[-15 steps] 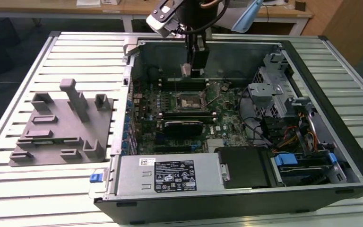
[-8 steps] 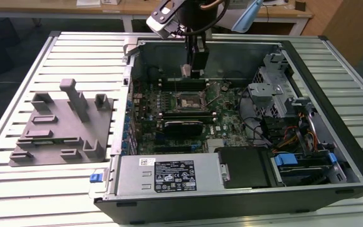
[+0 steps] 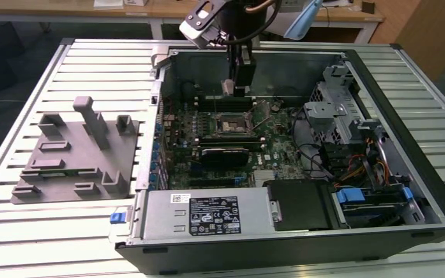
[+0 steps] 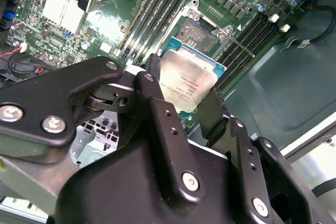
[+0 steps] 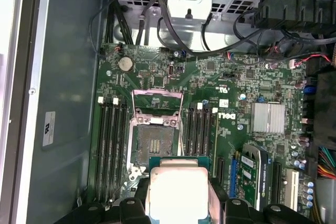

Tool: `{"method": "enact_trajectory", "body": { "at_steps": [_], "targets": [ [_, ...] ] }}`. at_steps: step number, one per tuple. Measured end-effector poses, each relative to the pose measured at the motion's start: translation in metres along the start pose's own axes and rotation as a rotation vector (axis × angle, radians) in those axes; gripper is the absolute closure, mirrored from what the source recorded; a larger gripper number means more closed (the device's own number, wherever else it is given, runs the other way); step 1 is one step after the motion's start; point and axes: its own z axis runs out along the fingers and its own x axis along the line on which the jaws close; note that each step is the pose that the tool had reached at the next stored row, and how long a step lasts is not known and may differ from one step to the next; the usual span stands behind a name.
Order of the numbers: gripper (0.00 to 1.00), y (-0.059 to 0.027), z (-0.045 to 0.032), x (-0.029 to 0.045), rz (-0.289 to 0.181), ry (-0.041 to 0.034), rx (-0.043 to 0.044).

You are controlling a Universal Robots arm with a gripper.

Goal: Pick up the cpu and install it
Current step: 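Place the cpu into insertion slot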

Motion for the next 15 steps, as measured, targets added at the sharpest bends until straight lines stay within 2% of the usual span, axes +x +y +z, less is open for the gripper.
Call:
{"method": "enact_trajectory", "body": {
  "at_steps": [15],
  "targets": [
    [0.47, -0.0002, 0.0045, 0.0001, 0.0, -0.0001, 0.0001]
  ]
}}
